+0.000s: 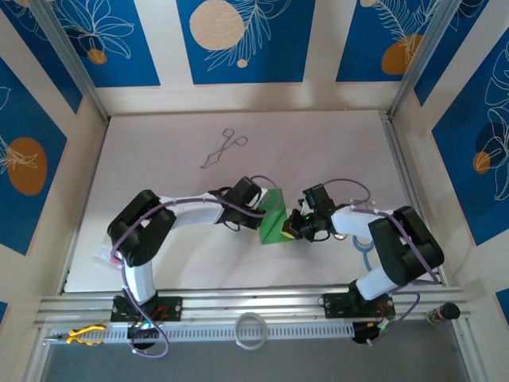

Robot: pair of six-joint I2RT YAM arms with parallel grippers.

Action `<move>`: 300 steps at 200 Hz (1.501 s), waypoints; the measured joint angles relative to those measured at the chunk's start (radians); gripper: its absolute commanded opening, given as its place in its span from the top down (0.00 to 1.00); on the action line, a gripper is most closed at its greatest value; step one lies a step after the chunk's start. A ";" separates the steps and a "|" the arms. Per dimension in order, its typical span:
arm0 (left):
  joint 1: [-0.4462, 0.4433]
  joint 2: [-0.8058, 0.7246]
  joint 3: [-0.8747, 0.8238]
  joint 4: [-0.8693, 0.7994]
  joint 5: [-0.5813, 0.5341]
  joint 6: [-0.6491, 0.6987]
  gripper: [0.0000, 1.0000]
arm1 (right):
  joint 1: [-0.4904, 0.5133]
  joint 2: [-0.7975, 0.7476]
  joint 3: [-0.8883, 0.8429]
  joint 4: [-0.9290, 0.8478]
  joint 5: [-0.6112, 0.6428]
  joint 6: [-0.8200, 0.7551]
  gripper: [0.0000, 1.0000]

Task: Fold a paper plane with a square sheet of paper (pick it up from the middle)
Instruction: Fold the triangle a second time at the center of the table.

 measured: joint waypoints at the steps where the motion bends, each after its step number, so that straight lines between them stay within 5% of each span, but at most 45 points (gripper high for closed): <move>1: 0.000 0.000 0.000 0.000 0.000 0.000 1.00 | 0.000 0.000 0.000 0.000 0.000 0.000 1.00; 195: 0.000 0.010 0.000 0.000 0.001 0.004 1.00 | 0.006 -0.052 0.031 0.055 -0.061 -0.010 1.00; 300: 0.000 0.010 0.000 0.000 0.001 0.004 1.00 | 0.026 0.085 0.108 0.146 -0.106 0.001 1.00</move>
